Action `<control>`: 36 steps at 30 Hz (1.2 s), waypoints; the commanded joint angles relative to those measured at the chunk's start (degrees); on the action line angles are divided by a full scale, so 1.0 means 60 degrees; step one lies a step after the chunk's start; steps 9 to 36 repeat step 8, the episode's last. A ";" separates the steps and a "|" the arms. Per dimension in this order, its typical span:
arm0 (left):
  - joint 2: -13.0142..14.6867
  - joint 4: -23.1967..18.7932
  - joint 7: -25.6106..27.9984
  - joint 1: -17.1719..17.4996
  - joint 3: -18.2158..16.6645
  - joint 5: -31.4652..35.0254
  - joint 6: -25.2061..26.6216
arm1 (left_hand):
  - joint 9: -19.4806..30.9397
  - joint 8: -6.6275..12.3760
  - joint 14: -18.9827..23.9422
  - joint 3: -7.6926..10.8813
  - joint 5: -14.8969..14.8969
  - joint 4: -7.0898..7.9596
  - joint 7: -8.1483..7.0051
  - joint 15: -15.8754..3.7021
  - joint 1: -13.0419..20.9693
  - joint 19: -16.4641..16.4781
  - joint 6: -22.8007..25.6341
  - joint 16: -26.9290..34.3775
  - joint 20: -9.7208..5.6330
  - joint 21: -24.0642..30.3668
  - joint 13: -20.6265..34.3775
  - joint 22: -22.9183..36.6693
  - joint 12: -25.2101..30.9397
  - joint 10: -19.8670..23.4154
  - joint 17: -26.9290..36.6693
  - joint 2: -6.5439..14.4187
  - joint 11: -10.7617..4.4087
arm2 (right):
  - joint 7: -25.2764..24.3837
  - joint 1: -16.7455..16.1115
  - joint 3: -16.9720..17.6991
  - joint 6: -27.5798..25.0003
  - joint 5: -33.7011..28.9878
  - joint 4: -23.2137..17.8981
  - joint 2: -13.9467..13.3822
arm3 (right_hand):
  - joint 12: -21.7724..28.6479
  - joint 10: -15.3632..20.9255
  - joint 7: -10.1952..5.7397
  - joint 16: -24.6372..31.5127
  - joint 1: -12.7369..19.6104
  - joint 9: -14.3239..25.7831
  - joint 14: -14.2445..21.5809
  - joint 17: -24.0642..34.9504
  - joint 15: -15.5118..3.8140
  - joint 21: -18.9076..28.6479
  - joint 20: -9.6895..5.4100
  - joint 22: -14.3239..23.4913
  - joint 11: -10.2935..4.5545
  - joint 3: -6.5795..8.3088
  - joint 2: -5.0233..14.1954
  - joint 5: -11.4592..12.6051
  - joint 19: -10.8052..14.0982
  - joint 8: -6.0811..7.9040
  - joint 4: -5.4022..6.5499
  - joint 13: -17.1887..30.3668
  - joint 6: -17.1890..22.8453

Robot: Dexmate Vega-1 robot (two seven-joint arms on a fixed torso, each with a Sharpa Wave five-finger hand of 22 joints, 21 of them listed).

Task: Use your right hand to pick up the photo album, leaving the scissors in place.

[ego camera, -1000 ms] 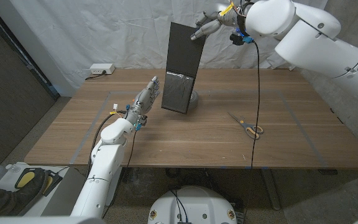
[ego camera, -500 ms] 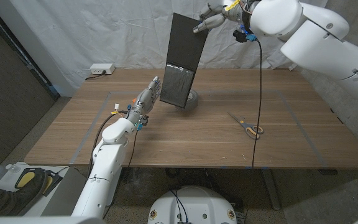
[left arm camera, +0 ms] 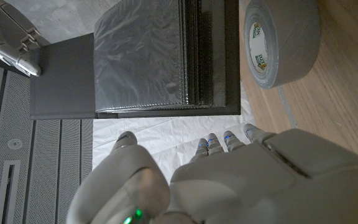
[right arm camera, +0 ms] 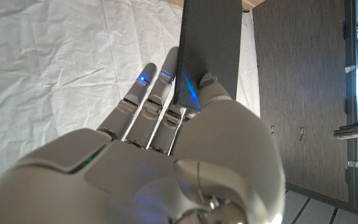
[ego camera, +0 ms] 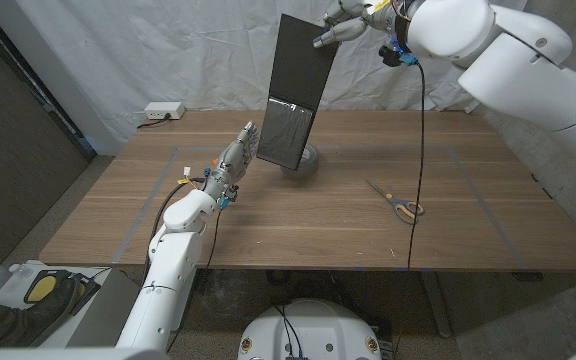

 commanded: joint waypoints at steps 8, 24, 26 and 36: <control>-0.0126 0.1002 -0.0188 -0.0727 0.0077 -0.0025 -0.0068 | 0.0046 0.0036 -0.0008 -0.0062 -0.0022 0.0001 0.0047 0.0004 0.0099 -0.0229 -0.0031 0.0000 -0.0686 0.0048 0.0020 0.0028 0.0025 -0.0004 0.0024 -0.0001 -0.0040 | 0.0003 0.0215 -0.0027 0.0304 0.0136 0.0529 0.0112 | 0.0027 0.0304 -0.0337 -0.0032 0.0521 0.0063 0.0078 0.0049 -0.0847 0.0130 -0.1224 0.0013 -0.0149 0.0000 0.0525 0.0064 0.0001 0.0073 0.0020 0.0061 0.0434; -0.0126 0.1002 -0.0188 -0.0727 0.0077 -0.0025 -0.0068 | 0.0046 0.0036 -0.0008 -0.0062 -0.0022 0.0001 0.0047 0.0004 0.0099 -0.0229 -0.0031 0.0000 -0.0686 0.0048 0.0020 0.0028 0.0025 -0.0004 0.0024 -0.0001 -0.0040 | 0.0003 0.0215 -0.0027 0.0304 0.0136 0.0529 0.0112 | 0.0027 0.0304 -0.0337 -0.0032 0.0521 0.0063 0.0078 0.0049 -0.0847 0.0130 -0.1224 0.0013 -0.0149 0.0000 0.0525 0.0064 0.0001 0.0073 0.0020 0.0061 0.0434; -0.0126 0.1002 -0.0188 -0.0727 0.0077 -0.0025 -0.0068 | 0.0046 0.0036 -0.0008 -0.0062 -0.0022 0.0001 0.0047 0.0004 0.0099 -0.0229 -0.0031 0.0000 -0.0686 0.0048 0.0020 0.0028 0.0025 -0.0004 0.0024 -0.0001 -0.0040 | 0.0003 0.0215 -0.0027 0.0304 0.0136 0.0529 0.0112 | 0.0027 0.0304 -0.0337 -0.0032 0.0521 0.0063 0.0078 0.0049 -0.0847 0.0130 -0.1224 0.0013 -0.0149 0.0000 0.0525 0.0064 0.0001 0.0073 0.0020 0.0061 0.0434; -0.0126 0.1002 -0.0188 -0.0727 0.0077 -0.0025 -0.0068 | 0.0046 0.0036 -0.0008 -0.0062 -0.0022 0.0001 0.0047 0.0004 0.0099 -0.0229 -0.0031 0.0000 -0.0686 0.0048 0.0020 0.0028 0.0025 -0.0004 0.0024 -0.0001 -0.0040 | 0.0003 0.0215 -0.0027 0.0304 0.0136 0.0529 0.0112 | 0.0027 0.0304 -0.0337 -0.0032 0.0521 0.0063 0.0078 0.0049 -0.0847 0.0130 -0.1224 0.0013 -0.0149 0.0000 0.0525 0.0064 0.0001 0.0073 0.0020 0.0061 0.0434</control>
